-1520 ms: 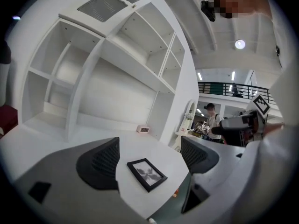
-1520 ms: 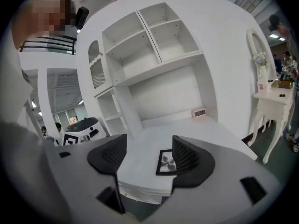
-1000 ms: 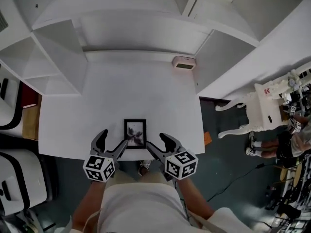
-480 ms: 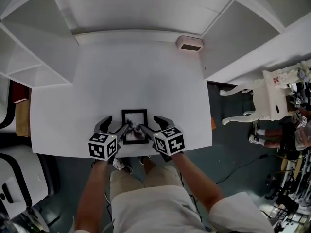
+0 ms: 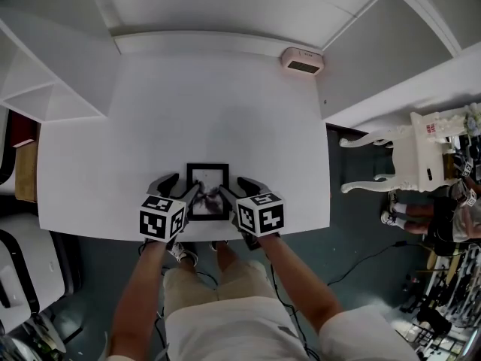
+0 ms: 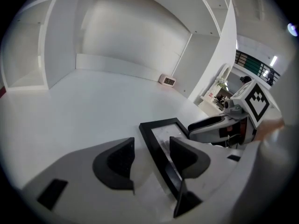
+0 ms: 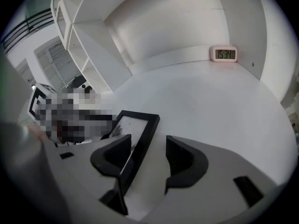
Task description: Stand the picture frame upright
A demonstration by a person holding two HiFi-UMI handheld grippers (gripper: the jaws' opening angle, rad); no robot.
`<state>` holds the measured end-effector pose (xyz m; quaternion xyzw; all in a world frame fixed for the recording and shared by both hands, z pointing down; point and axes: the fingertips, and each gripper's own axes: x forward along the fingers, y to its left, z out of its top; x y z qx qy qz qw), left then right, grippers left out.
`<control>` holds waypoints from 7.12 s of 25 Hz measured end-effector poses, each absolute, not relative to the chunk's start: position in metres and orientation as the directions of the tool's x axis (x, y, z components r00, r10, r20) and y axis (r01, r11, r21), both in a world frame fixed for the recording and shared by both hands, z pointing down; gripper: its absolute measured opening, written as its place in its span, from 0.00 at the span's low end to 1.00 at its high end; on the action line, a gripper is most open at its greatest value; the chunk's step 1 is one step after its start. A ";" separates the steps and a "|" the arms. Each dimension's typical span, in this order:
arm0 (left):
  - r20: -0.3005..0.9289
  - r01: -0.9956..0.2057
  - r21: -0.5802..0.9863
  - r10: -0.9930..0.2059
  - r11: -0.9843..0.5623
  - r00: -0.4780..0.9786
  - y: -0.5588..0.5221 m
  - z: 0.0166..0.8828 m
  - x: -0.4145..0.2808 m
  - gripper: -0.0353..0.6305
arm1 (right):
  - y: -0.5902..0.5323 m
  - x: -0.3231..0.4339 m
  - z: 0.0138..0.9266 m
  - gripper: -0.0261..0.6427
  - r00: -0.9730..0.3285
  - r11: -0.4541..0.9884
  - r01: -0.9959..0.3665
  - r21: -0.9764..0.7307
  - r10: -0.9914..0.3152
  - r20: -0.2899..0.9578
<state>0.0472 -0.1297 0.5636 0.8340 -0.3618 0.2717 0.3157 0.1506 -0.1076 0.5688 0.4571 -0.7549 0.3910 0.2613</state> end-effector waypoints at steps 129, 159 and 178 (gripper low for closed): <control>-0.041 -0.853 -0.024 -0.852 -0.521 0.522 -0.523 0.468 0.112 0.22 | -0.517 0.197 0.490 0.23 -0.240 0.285 -0.914 0.288 -0.954 0.181; 0.001 -0.852 -0.014 -0.852 -0.524 0.524 -0.502 0.473 0.103 0.26 | -0.500 0.200 0.494 0.28 -0.215 0.268 -0.933 0.240 -0.951 0.223; 0.081 -0.821 0.036 -0.817 -0.570 0.571 -0.392 0.476 0.074 0.25 | -0.375 0.195 0.481 0.06 -0.192 0.233 -0.961 0.148 -0.949 0.250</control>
